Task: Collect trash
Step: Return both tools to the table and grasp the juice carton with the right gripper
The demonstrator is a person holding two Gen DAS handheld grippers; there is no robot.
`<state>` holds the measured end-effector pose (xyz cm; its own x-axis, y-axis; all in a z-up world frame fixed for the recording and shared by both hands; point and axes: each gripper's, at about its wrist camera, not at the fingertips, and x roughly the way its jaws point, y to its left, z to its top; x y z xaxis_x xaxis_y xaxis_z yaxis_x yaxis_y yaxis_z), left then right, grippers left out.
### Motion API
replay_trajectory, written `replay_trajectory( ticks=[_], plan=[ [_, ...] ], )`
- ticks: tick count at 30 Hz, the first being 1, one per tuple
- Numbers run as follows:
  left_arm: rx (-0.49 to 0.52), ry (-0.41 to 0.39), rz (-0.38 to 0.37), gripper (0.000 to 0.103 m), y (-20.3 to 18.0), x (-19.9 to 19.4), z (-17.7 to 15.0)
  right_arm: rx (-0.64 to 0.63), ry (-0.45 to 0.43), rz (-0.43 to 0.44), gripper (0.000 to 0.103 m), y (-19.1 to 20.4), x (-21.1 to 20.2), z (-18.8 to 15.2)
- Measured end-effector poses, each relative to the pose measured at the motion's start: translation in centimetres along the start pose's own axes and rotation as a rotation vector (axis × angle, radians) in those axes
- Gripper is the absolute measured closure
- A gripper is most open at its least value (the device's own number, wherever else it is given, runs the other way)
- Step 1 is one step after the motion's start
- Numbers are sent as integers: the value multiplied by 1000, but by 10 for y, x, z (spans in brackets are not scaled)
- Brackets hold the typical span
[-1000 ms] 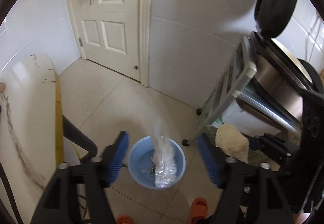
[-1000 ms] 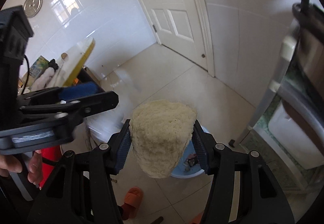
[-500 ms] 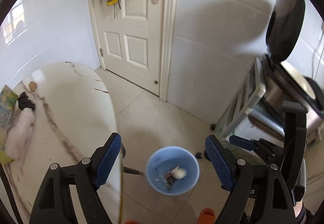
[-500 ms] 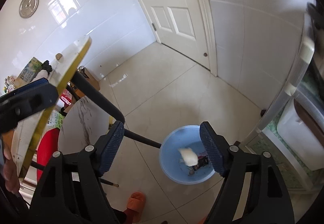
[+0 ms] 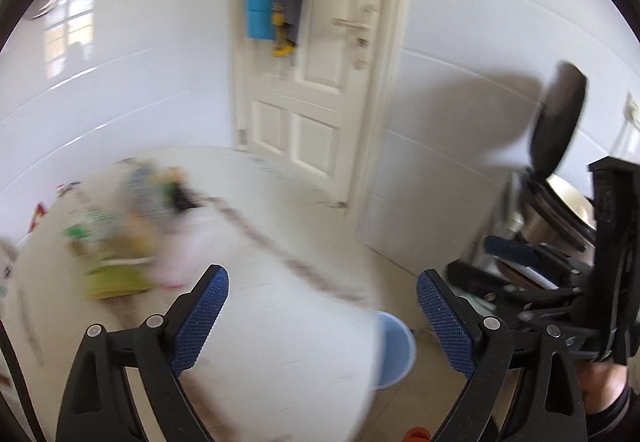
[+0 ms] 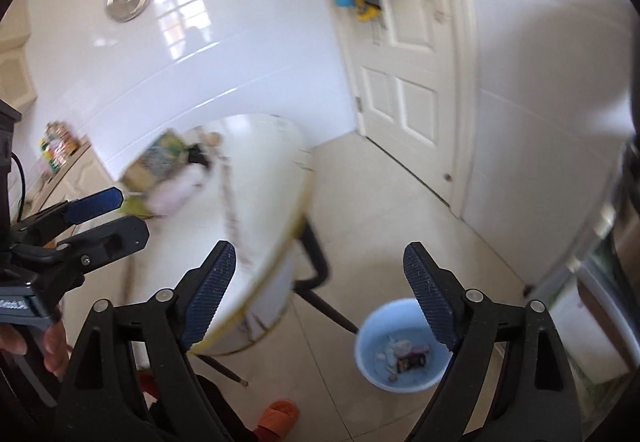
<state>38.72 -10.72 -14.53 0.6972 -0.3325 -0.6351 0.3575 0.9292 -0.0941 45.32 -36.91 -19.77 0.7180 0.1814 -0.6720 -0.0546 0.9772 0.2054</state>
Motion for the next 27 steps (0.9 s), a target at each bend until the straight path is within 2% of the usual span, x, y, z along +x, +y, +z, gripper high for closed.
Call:
replay_trajectory(
  ticks=[5,8,11,15,19,21,23,25,27],
  plan=[
    [-100,-26,114,8,78,-41,-20,-99,8,57,17,80,17,23],
    [-149,-12,192,8,123,-55,-30,-160,19,91,16,130,37,36],
    [-187,-5,240,8,159,-67,-37,-205,27,99,16,172,63,43],
    [-218,7,265,8,188,-74,-42,-239,80,108,16,221,112,55],
    [-226,31,264,8,204,-73,-41,-262,114,85,16,249,152,62],
    [-233,40,250,8,209,-70,-38,-283,145,45,16,256,174,64],
    [-236,53,239,8,217,-57,-27,-297,154,18,23,256,188,65],
    [-230,62,221,8,221,-34,-10,-300,161,11,37,251,193,67],
    [-224,76,203,8,221,-22,-6,-277,168,48,41,242,194,70]
  ],
)
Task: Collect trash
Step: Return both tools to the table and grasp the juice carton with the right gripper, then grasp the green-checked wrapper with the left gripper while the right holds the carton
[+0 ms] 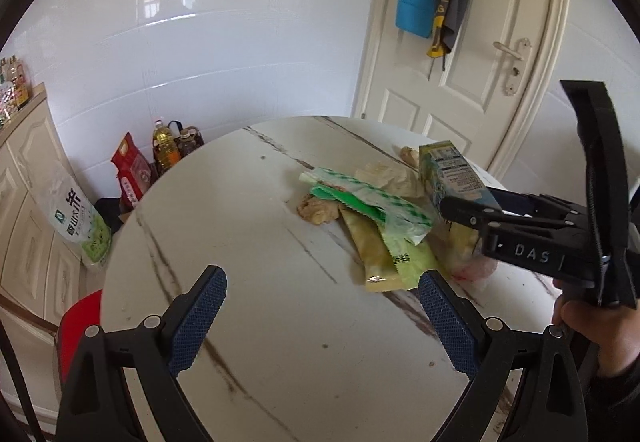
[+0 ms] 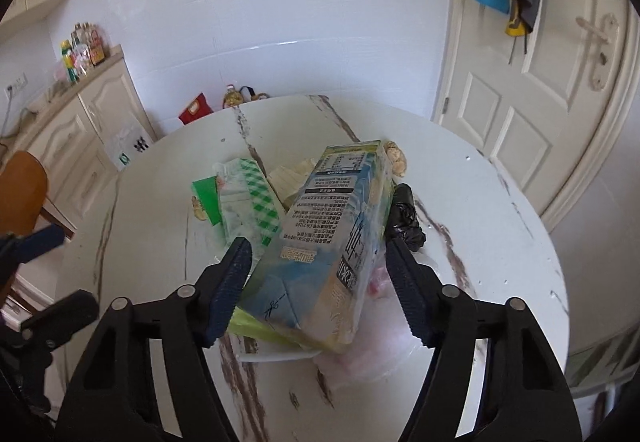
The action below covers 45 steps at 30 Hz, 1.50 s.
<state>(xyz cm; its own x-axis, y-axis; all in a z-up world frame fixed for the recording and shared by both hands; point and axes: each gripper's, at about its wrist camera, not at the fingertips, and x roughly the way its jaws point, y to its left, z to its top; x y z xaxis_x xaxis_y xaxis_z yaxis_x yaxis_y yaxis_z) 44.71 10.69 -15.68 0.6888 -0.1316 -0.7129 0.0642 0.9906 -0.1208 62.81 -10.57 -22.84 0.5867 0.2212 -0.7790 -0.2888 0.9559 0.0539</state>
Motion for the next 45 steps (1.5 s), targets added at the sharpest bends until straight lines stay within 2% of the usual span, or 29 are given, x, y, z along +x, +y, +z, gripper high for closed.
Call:
replay_trajectory(
  ticks=[1,3,11,15,20,26,27,28,29,30,31,34,39,45],
  plan=[
    [1,5,-7,8,-3,7,5,12,-1,9,47,-7,-1,1],
    [7,21,-18,8,-11,18,9,12,0,4,52,-14,-3,2],
    [32,81,-22,8,-33,62,28,5,27,73,53,-33,6,2],
    [37,81,20,8,-44,75,41,19,-20,146,61,-44,-5,1],
    [102,75,90,8,-63,97,52,103,-75,260,61,-74,-24,-5],
    [206,61,183,11,-89,127,58,122,-97,310,61,-91,-39,-17],
    [212,57,184,18,-91,131,58,128,-100,318,61,-93,-40,-19],
    [215,62,167,33,-92,133,57,132,-100,326,61,-95,-40,-21],
    [208,67,151,41,-92,134,57,136,-98,333,61,-96,-41,-23],
    [199,73,133,59,-90,135,57,138,-96,336,61,-95,-41,-24],
    [196,84,121,71,-87,135,56,137,-98,337,61,-96,-42,-26],
    [178,84,94,76,-79,129,54,139,-98,349,62,-96,-44,-29],
    [150,81,38,76,-63,109,51,130,-97,351,62,-90,-50,-35],
    [112,105,-45,77,-40,72,24,94,-80,348,64,-70,-61,-52]
  ],
)
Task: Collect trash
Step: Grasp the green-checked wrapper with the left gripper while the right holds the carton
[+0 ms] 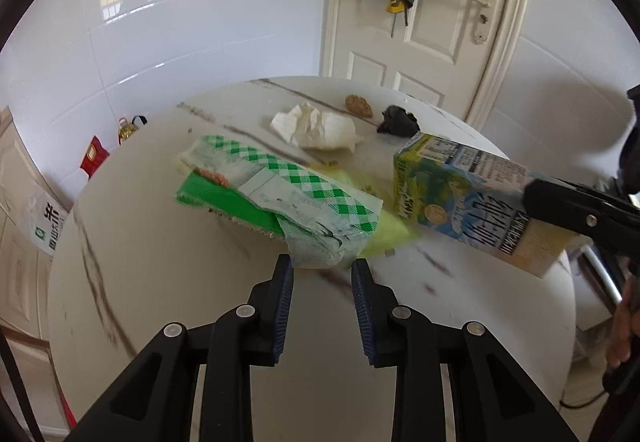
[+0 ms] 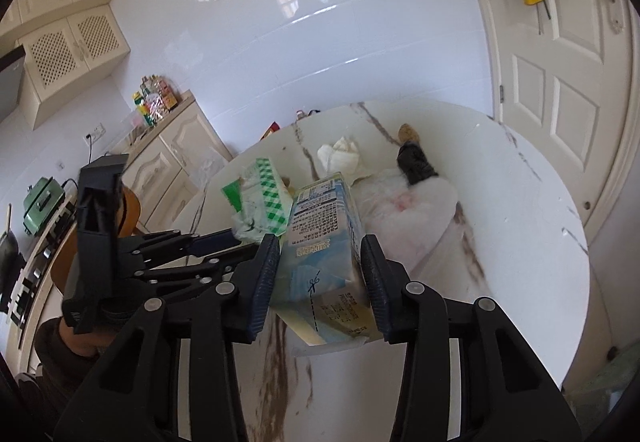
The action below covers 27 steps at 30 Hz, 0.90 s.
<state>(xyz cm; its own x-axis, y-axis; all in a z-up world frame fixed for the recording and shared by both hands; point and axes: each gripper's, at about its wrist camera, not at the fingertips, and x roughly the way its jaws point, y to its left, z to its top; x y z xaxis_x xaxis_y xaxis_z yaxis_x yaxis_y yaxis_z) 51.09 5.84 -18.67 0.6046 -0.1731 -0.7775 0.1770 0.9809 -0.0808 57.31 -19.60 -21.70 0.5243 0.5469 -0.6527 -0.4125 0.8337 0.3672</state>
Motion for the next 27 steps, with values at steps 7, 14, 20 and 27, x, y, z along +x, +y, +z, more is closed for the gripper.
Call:
replay_trajectory(
  ticks=[7,14,20,27],
  plan=[
    [-52,41,-34,84,27,-33,-36,-5,49,-15,66,23,-5,-37],
    [-217,7,4,19,42,-58,-36,9,83,-67,60,28,-1,-55],
    [-346,54,64,10,41,-31,-3,-11,88,-132,46,37,5,-55],
    [-302,126,156,12,29,6,30,-3,100,-118,43,33,9,-57]
  ],
)
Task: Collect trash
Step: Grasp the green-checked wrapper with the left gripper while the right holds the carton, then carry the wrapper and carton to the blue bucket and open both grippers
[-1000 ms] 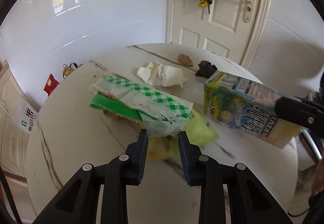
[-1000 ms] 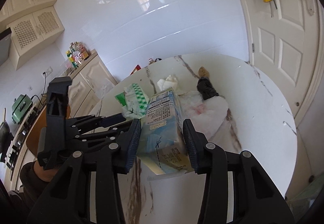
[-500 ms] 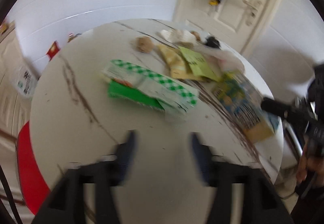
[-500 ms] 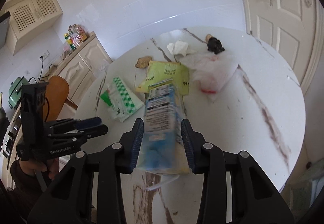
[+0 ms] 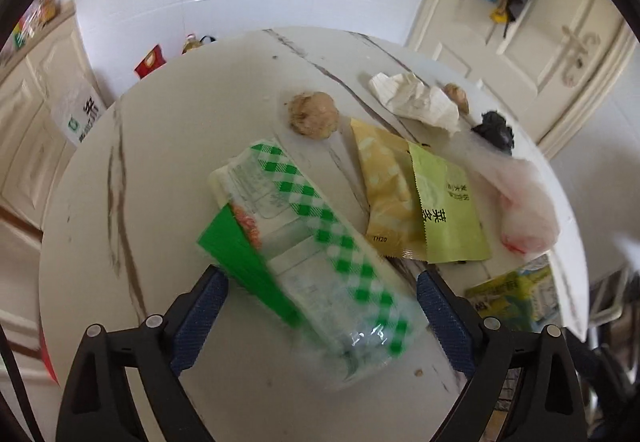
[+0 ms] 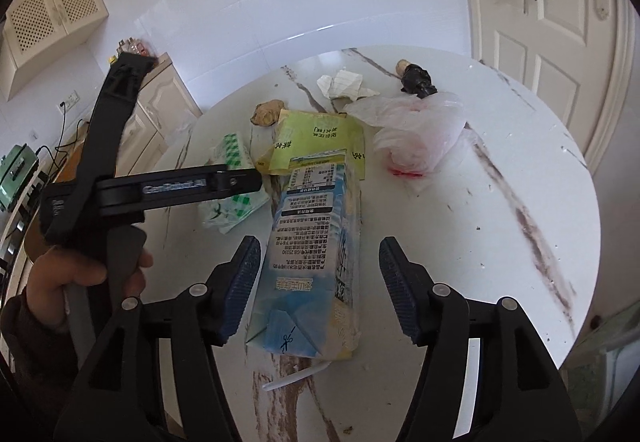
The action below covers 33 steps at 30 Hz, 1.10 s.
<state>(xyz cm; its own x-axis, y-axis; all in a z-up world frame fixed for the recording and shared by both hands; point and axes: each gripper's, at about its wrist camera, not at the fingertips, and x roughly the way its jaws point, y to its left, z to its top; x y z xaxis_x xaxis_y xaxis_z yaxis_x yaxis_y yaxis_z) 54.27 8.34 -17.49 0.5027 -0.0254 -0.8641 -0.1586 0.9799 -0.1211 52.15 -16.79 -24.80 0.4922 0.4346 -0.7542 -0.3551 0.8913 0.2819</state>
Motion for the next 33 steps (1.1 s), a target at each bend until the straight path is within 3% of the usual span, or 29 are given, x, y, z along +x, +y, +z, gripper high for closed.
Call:
replay_trajectory(
  ticks=[5,9,11,14,18,20,21,23,24,33],
  plan=[
    [169,-44,4,22,-3,-4,-14,-13,5,6,38,1,2,3],
    [205,-47,-23,34,7,-12,-28,-35,11,-8,35,9,7,4],
    [183,-45,-17,34,18,-18,-33,-50,18,-7,35,15,10,3],
    [108,-34,-15,20,27,-22,-30,-81,30,-26,35,23,16,2],
    [122,-42,30,20,19,-20,-26,-102,46,-75,35,27,24,1],
    [143,-51,29,22,14,-17,-25,-103,54,-87,39,26,27,1],
    [161,-58,32,25,11,-16,-25,-105,59,-94,44,25,29,0],
    [182,-79,24,42,7,-14,-27,-108,65,-96,58,24,31,0],
    [185,-79,1,43,7,-16,-28,-107,69,-95,67,22,32,0],
    [165,-130,-130,45,8,-45,-43,-85,18,-32,67,15,8,-6]
  ],
)
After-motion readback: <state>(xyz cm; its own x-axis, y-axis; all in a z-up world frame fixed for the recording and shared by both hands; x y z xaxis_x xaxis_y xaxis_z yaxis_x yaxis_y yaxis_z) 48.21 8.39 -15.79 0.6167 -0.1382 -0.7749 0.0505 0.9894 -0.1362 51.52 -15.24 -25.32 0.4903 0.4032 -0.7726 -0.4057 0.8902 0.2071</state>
